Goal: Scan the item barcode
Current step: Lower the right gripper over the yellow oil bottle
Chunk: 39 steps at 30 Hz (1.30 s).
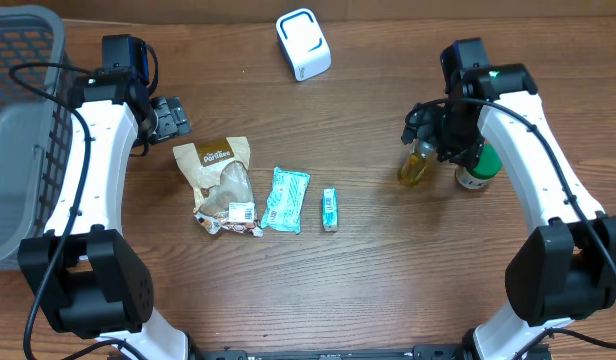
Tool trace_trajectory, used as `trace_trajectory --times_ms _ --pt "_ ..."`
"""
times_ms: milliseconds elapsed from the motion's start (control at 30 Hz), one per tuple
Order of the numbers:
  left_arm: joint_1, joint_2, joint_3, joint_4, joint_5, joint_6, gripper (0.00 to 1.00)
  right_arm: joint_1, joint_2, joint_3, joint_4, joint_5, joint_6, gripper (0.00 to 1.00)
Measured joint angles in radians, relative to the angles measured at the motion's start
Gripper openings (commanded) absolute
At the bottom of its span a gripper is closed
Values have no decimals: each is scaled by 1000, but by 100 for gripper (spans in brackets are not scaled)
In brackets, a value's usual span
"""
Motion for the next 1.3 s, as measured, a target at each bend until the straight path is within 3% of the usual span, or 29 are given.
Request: trace_trajectory --times_ms 333,733,933,1300 --pt "0 0 0 0 0 0 99 0 2 -85 92 1 3 89" --pt "0 0 0 0 0 0 100 0 2 -88 105 1 2 55" --pt "0 0 0 0 0 0 100 0 2 -88 114 1 3 53" --pt "0 0 0 0 0 0 100 0 3 -88 132 2 2 41"
